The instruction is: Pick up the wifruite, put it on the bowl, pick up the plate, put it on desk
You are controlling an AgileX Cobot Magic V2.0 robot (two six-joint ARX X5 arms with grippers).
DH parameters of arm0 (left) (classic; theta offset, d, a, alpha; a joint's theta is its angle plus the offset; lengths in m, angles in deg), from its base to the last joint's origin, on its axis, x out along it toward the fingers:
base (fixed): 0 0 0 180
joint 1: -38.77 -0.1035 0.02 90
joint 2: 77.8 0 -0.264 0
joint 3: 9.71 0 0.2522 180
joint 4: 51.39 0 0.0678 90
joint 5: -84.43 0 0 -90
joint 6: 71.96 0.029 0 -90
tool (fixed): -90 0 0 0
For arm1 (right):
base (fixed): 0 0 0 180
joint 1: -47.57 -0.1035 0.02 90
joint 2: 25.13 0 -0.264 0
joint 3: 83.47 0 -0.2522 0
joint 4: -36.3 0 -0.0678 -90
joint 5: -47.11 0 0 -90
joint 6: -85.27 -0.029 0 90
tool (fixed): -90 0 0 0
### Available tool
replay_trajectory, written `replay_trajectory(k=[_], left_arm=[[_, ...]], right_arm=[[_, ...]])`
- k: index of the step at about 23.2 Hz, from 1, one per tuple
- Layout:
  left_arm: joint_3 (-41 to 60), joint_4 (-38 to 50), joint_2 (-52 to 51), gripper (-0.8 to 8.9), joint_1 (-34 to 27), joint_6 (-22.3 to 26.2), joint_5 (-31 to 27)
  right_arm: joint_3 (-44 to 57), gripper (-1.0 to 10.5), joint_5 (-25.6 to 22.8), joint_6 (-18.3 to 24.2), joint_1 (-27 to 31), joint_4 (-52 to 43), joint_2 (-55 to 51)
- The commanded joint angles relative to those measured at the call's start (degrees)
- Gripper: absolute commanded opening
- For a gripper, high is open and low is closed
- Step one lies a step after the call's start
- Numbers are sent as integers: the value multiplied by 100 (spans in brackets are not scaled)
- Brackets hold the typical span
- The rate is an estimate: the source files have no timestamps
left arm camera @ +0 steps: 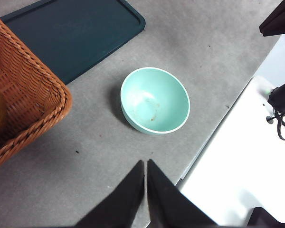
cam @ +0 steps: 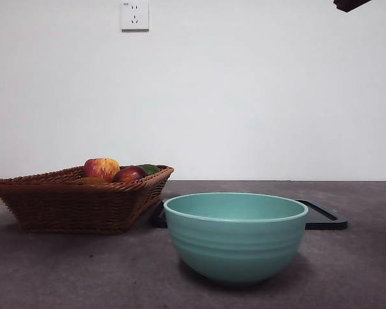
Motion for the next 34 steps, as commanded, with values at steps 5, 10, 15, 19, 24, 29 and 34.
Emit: replay_trajectory(k=[5,10,15,19,24,29,34], left_arm=[[-92,59,31,7,31,52,11],[-55,1325,-632,7,-643,83,-437],[772,3766,-1965,7,-2009,87,-1191],[1825,4446,-2841,7,-2592,90,-2245],[2774,4492,-3488,7,-2894,85,-2791],[3744,4721,-4033,7,-3073,-33,-2879],[4612,4745,-4586,7,-3128,-229,-2883]], right_arm=[[-114,9,-2,66,-57,-57,44],[-114,9,-2,66,-57,-57,44],[-114,9,-2,66,-57,-57,44],[-114,9,-2,66,-57,-57,44],[-114,9,-2,66,-57,-57,44],[-114,9,-2,66,-57,-57,44],[-114,9,-2,66,-57,-57,44]])
